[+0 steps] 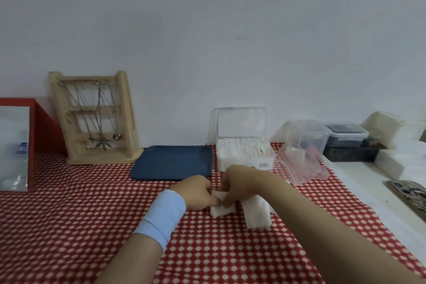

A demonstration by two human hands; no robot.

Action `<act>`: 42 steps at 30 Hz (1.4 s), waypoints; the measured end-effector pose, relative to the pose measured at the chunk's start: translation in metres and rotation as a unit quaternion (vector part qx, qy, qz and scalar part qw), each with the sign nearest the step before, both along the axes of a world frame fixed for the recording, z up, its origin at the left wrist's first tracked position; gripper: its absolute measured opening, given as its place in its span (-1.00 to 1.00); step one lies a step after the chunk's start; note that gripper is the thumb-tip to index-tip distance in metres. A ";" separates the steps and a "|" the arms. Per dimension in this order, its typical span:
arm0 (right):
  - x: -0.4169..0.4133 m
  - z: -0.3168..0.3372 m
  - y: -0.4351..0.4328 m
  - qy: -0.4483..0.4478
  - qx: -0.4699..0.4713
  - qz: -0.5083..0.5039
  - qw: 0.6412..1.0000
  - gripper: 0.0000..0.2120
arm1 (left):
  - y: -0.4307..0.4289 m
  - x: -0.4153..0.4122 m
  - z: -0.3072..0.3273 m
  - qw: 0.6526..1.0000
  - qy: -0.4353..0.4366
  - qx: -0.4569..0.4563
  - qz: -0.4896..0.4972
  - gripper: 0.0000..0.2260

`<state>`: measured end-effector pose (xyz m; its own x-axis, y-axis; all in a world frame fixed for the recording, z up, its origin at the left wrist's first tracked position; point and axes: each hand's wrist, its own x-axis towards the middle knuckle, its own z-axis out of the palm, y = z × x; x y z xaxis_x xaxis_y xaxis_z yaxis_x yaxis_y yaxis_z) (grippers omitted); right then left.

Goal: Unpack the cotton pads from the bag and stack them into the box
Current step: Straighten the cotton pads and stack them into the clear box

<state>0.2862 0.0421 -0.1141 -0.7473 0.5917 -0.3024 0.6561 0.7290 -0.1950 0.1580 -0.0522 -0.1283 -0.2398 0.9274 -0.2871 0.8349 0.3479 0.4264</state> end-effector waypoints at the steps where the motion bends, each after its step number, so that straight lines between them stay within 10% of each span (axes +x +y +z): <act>1: 0.003 0.002 0.001 0.022 -0.013 -0.014 1.000 -0.79 | -0.001 -0.002 -0.001 1.000 -0.012 0.021 -0.002 -0.76; 5: 0.024 0.019 0.009 0.173 -0.105 -0.070 0.977 -0.82 | -0.007 -0.003 0.000 0.970 -0.181 0.158 0.035 -0.80; 9: 0.043 0.030 0.008 0.267 -0.189 -0.096 0.940 -0.86 | -0.009 0.010 -0.006 0.863 -0.448 0.211 0.105 -0.83; 20: 0.063 0.031 -0.009 -0.046 0.004 0.042 0.998 -0.51 | 0.003 0.012 -0.003 0.872 -0.416 0.199 0.162 -0.83; 30: 0.063 0.043 0.015 0.334 -0.173 -0.048 0.925 -0.78 | 0.020 -0.002 0.008 0.921 -0.286 0.224 0.143 -0.88; 36: 0.042 0.030 0.028 0.417 -0.249 -0.116 0.866 -0.87 | 0.040 -0.008 0.005 0.890 -0.388 0.208 0.119 -0.82; 42: 0.033 0.028 0.042 0.409 -0.179 -0.131 0.885 -0.70 | 0.050 -0.015 -0.001 0.855 -0.454 0.211 0.136 -0.82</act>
<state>0.3196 0.0843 -0.0858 -0.6542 0.7528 0.0730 0.3270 0.3686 -0.8702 0.1426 -0.0021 -0.1292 -0.3190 0.9397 -0.1231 0.0048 0.1315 0.9913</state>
